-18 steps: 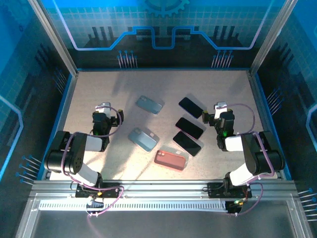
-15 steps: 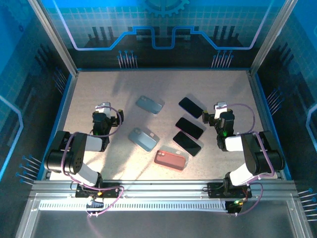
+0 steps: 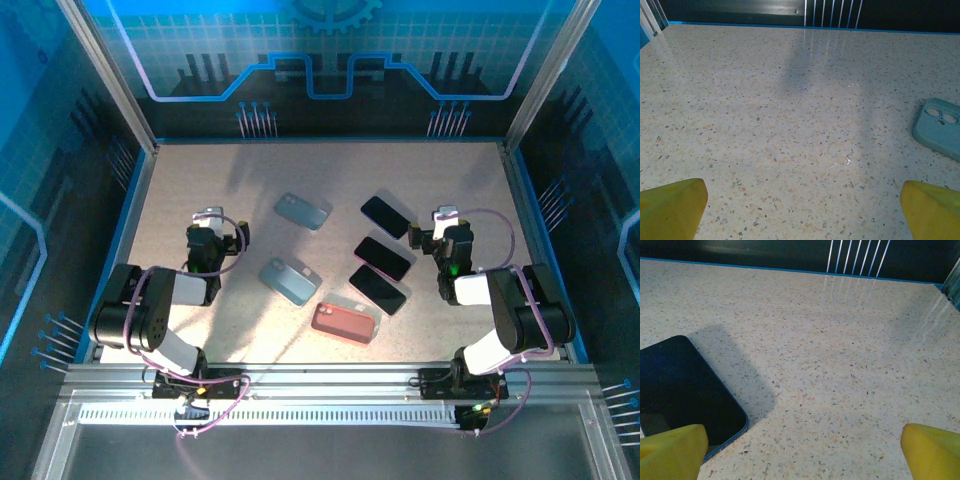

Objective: Put the phone into the phone case

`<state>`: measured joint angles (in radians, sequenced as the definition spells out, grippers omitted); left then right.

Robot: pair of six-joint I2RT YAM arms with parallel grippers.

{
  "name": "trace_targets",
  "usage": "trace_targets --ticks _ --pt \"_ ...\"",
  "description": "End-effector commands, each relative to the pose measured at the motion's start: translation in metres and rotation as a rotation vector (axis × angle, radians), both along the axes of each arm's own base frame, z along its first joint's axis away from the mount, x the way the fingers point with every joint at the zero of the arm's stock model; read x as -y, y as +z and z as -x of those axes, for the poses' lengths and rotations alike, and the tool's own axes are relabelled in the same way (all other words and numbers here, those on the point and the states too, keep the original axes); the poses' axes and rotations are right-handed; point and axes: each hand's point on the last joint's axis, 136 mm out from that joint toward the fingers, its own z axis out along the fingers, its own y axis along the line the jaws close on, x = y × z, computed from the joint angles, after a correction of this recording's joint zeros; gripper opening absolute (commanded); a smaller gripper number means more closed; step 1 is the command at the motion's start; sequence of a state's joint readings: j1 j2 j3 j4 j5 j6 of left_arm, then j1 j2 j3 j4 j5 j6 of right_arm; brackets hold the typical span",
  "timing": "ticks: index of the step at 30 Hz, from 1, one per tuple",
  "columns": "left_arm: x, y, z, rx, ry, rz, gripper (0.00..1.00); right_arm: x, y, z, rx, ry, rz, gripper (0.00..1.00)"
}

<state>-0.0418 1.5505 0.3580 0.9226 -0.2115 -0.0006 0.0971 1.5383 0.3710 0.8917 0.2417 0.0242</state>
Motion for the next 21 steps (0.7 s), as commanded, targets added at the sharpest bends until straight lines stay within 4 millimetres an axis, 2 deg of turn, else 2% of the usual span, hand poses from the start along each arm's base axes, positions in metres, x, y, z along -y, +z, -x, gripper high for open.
trace_targets --ticks 1,16,18,20,21 --pt "-0.003 0.010 -0.006 0.037 0.010 0.010 0.99 -0.001 0.009 -0.005 0.039 0.010 0.006 1.00" --pt "-0.003 0.010 -0.006 0.038 0.010 0.010 0.99 -0.002 0.010 -0.006 0.039 0.013 0.004 1.00" --pt "-0.007 0.014 -0.005 0.048 0.042 -0.004 0.99 -0.001 0.011 -0.006 0.042 0.010 0.006 1.00" --pt "-0.008 0.025 -0.001 0.051 0.066 -0.021 0.98 0.006 0.015 -0.005 0.038 -0.044 0.012 1.00" --pt "-0.008 0.033 -0.001 0.051 0.070 -0.029 0.96 0.004 0.016 -0.005 0.039 -0.029 0.011 1.00"
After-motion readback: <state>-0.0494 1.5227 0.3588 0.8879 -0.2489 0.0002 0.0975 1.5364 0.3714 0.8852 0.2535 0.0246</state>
